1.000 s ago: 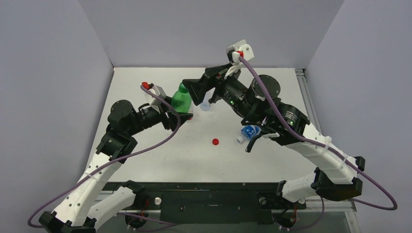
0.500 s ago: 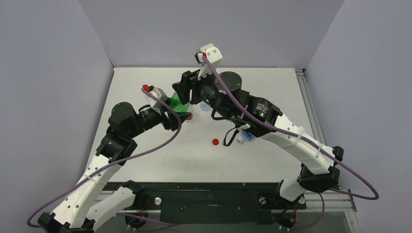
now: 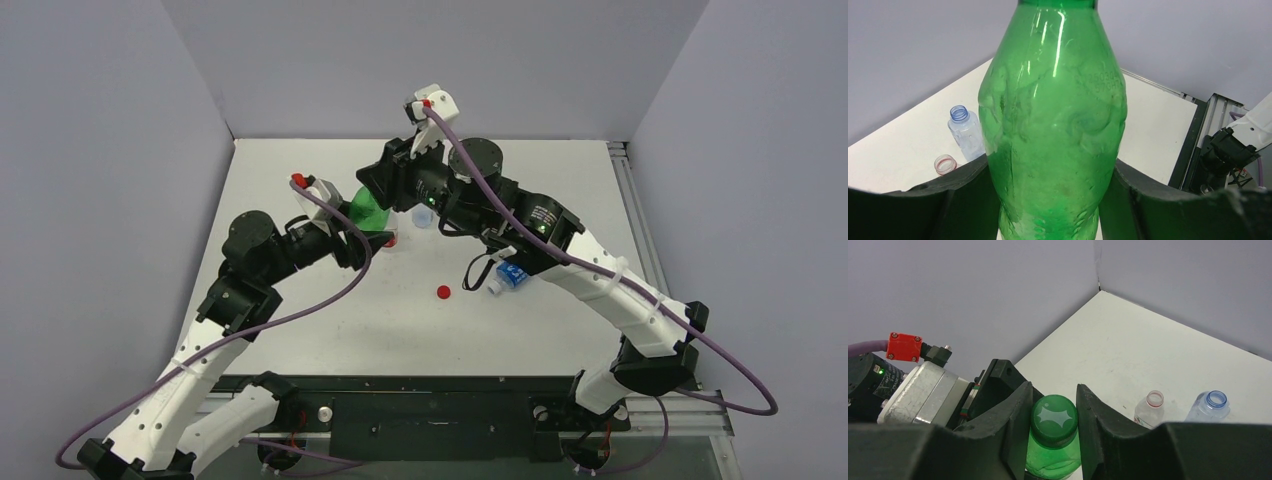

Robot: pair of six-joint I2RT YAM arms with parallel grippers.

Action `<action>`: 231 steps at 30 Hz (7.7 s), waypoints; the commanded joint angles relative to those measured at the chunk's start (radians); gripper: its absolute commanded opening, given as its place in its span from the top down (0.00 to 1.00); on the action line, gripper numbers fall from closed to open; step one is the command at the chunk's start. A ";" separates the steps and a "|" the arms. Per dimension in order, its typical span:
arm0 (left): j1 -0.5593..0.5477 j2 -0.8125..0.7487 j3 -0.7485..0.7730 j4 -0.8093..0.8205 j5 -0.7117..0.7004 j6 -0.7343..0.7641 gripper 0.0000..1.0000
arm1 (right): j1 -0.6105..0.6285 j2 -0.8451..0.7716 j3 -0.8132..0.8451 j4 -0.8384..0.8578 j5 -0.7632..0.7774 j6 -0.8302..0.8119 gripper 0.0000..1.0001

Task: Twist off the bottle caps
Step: Unscrew the bottle cap from the plastic bottle.

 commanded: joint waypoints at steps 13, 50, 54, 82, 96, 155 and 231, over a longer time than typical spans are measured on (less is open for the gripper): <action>0.001 -0.011 0.011 0.284 0.488 -0.352 1.00 | -0.170 -0.219 -0.228 0.203 -0.799 -0.130 1.00; -0.007 -0.018 -0.030 0.152 0.068 -0.057 1.00 | 0.048 -0.071 -0.030 0.074 0.173 -0.047 0.41; -0.007 -0.019 -0.033 0.155 0.068 -0.058 1.00 | 0.038 -0.055 -0.028 0.090 0.128 -0.012 0.47; -0.007 -0.024 -0.024 0.206 0.098 -0.142 1.00 | -0.025 -0.109 -0.113 0.179 -0.164 -0.015 1.00; -0.008 -0.012 0.001 0.344 0.463 -0.400 1.00 | -0.164 -0.233 -0.284 0.492 -0.998 0.055 1.00; -0.021 -0.004 -0.040 0.218 0.029 -0.064 1.00 | 0.009 0.046 0.096 -0.003 0.022 -0.006 0.72; -0.035 -0.003 -0.023 0.200 0.100 -0.063 1.00 | 0.038 -0.029 0.068 -0.025 0.073 -0.037 0.90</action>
